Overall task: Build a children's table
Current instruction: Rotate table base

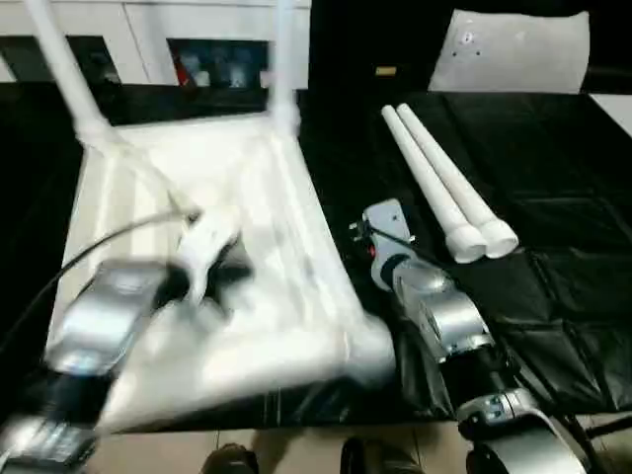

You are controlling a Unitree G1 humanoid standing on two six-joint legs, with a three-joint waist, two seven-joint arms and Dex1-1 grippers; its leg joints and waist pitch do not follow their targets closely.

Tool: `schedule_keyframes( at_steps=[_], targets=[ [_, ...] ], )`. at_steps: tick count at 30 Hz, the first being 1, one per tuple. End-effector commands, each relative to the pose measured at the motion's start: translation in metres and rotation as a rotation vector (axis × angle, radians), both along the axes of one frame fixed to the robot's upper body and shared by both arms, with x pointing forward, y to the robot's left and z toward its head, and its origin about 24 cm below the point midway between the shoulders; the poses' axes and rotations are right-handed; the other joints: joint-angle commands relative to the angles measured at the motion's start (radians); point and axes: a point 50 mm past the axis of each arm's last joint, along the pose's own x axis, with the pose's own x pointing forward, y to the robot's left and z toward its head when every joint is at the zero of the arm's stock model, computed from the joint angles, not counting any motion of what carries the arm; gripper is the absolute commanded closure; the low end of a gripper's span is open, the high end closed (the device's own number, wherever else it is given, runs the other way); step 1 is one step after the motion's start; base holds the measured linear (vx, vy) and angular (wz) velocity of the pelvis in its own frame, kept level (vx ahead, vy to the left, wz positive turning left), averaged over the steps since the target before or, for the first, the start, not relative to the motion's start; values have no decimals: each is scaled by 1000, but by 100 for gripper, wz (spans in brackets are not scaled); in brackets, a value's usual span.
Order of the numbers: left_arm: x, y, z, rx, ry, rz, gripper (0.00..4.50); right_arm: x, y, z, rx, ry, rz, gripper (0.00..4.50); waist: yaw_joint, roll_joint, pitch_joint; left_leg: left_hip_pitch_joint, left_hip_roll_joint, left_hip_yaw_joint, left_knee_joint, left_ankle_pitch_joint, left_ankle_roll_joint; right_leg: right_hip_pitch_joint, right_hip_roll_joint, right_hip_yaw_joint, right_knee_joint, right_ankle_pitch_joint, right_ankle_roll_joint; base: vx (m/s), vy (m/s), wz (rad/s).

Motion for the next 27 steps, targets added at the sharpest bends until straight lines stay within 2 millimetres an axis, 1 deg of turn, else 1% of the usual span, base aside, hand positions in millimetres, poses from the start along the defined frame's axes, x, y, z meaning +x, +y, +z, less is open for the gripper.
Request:
schedule_keyframes(
  at_steps=[1,2,3,4,5,6,7,8,9,10,11,12,13,14,15,16,17,18,19,20,21,22,23,24,25,27],
  targets=[
    [13,-5,17,-1,-136,36,447,6,1,13,9,-63,10,0,2,18,-77,5,13,-5,-67,-183,-7,72,-59,45,-73,-232,-157,0,0,0],
    [15,-5,18,2,-149,45,447,9,-2,17,3,-81,3,0,2,20,-79,7,13,-5,-65,-179,-8,70,-58,45,-71,-219,-158,0,0,0],
    [17,-6,19,-1,-161,54,447,12,-6,23,-3,-105,-12,0,1,20,-79,5,13,-5,-65,-173,-5,71,-58,45,-69,-207,-163,0,0,0],
    [17,-8,20,-25,-167,63,447,19,-13,32,-22,-137,-54,0,1,24,-77,3,14,-5,-64,-162,-5,72,-59,45,-66,-185,-173,0,0,0],
    [17,-9,21,-32,-166,65,447,20,-15,34,-27,-145,-67,0,-1,20,-79,5,14,-3,-62,-159,-2,71,-57,44,-64,-172,-182,0,0,0],
    [16,-9,22,-37,-173,62,447,22,-18,36,-37,-146,-76,0,-1,19,-78,4,13,-3,-62,-157,2,71,-58,45,-64,-169,-185,0,0,0],
    [11,-13,28,-59,-198,19,447,32,-29,47,-48,-124,-114,0,0,29,-76,6,13,-3,-62,-154,4,69,-57,44,-63,-167,-190,0,0,0],
    [7,-16,30,-74,-209,-15,447,36,-34,50,-71,-100,-130,0,-3,25,-77,6,15,-3,-61,-155,6,71,-57,44,-62,-158,-196,0,0,0],
    [7,-16,30,-74,-209,-15,447,36,-34,50,-71,-100,-130,0,-3,26,-77,5,16,-4,-62,-152,5,73,-57,43,-58,-148,-206,0,0,0],
    [3,-18,31,-90,-204,-47,447,39,-38,53,-80,-82,-144,0,-1,25,-73,6,13,2,-59,-158,12,69,-54,45,-61,-143,-212,0,0,0],
    [-4,-21,32,-98,-197,-90,447,43,-43,56,-72,-65,-150,0,-1,27,-74,6,13,0,-59,-156,12,70,-55,44,-59,-142,-216,0,0,0],
    [-7,-22,32,-102,-194,-116,428,45,-46,57,-62,-56,-152,0,-1,28,-75,7,17,0,-60,-159,12,71,-58,44,-58,-142,-223,0,0,0],
    [-15,-25,34,-119,-182,-158,416,48,-52,58,-69,-40,-159,0,0,25,-71,5,17,2,-61,-162,15,68,-57,43,-61,-146,-227,0,0,0],
    [-27,-30,35,-142,-169,-224,408,53,-61,58,-94,-23,-184,0,-1,26,-69,4,16,2,-61,-169,16,69,-56,43,-62,-155,-231,0,0,0],
    [-34,-33,37,-156,-161,-271,408,55,-66,57,-107,-3,-199,0,-1,26,-72,6,19,1,-60,-171,13,69,-59,42,-57,-161,-239,0,0,0],
    [-42,-36,39,-167,-151,-316,396,57,-71,57,-118,14,-211,0,-2,27,-71,6,20,1,-60,-177,10,67,-61,42,-56,-167,-245,0,0,0],
    [-44,-37,39,-168,-148,-331,385,57,-72,57,-119,18,-215,0,-2,27,-69,7,19,3,-60,-184,11,64,-58,42,-60,-176,-244,0,0,0],
    [-49,-39,40,-169,-142,-362,385,58,-75,57,-120,27,-226,0,-2,24,-65,6,17,5,-60,-194,14,64,-56,41,-61,-196,-237,0,0,0],
    [-57,-42,40,-167,-115,-404,371,60,-81,56,-135,49,-241,0,-3,24,-63,8,17,5,-59,-208,15,62,-56,41,-65,-222,-228,0,0,0],
    [-59,-42,40,-165,-103,-410,366,60,-83,55,-144,58,-244,0,-5,22,-65,7,18,5,-59,-211,12,64,-57,40,-62,-231,-228,0,0,0],
    [-61,-42,40,-163,-97,-414,353,61,-85,54,-156,63,-248,0,-5,22,-63,6,17,4,-60,-212,14,64,-56,40,-64,-244,-223,0,0,0],
    [-62,-42,41,-164,-92,-418,353,61,-87,54,-165,69,-255,0,-6,21,-60,5,16,5,-59,-217,13,62,-56,41,-68,-267,-214,0,0,0],
    [-64,-42,41,-169,-87,-422,342,61,-88,53,-169,78,-263,0,-6,23,-61,6,16,5,-58,-216,9,61,-56,41,-68,-276,-210,0,0,0],
    [-66,-43,42,-176,-84,-429,334,61,-90,52,-177,97,-267,0,-6,22,-60,4,15,5,-59,-214,9,63,-55,40,-69,-278,-206,0,0,0],
    [-68,-45,43,-182,-79,-440,329,61,-91,51,-177,120,-273,0,-8,22,-62,4,16,4,-59,-209,6,64,-56,40,-64,-271,-209,0,0,0],
    [-72,-47,45,-182,-74,-456,323,61,-91,49,-171,146,-258,0,-10,24,-63,3,17,3,-58,-208,9,63,-55,39,-64,-259,-215,0,0,0]
  ],
)
